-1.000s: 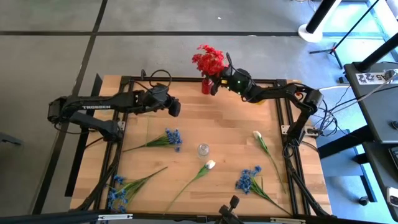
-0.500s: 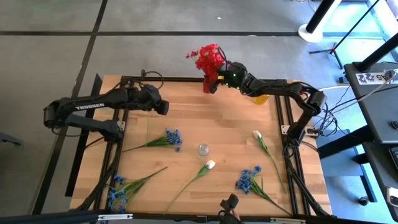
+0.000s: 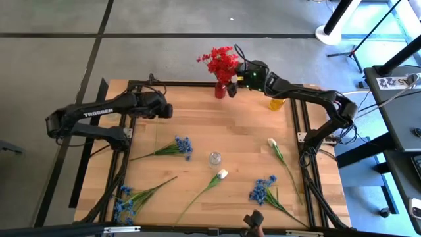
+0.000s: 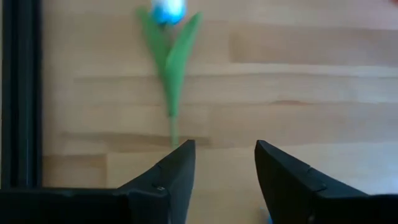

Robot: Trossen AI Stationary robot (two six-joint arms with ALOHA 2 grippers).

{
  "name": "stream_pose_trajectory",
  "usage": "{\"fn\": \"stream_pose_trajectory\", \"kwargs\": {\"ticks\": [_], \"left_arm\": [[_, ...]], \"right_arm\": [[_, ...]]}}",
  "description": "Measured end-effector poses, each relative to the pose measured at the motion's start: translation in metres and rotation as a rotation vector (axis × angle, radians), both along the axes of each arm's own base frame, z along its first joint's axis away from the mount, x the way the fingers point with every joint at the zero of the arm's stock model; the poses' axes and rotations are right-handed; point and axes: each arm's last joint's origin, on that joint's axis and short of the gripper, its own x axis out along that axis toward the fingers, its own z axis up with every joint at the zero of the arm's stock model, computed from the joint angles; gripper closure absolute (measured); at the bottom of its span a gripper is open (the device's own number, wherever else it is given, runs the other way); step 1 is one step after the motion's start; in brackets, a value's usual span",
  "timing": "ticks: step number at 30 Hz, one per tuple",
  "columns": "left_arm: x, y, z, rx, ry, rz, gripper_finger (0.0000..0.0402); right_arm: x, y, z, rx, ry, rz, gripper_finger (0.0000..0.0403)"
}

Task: Sort flowers into vase by color
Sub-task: Put the red flower into the red vase, then put the left white flower into the yellow vase

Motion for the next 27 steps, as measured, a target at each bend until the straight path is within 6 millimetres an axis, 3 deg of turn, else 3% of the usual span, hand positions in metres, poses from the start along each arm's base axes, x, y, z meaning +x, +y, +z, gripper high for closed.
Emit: {"fn": "stream_pose_trajectory", "kwargs": {"ticks": [9,15,19,27], "left_arm": [[-0.015,0.009,-0.036,0.049,0.047,0.125,0.0205],[-0.022,0.027,-0.056,0.091,-0.036,0.168,0.021],[-0.029,0.032,-0.074,0.081,0.002,0.177,0.0211],[-0.012,0.038,-0.104,0.083,-0.024,0.109,0.0215]], "right_arm": [[-0.018,0.012,0.009,0.055,0.09,-0.003,0.0049],[-0.035,0.023,0.029,0.062,0.072,-0.013,0.0049],[-0.048,0.037,0.047,0.024,0.056,-0.051,0.0049],[-0.066,0.074,0.079,-0.055,-0.022,-0.064,0.0049]]}}
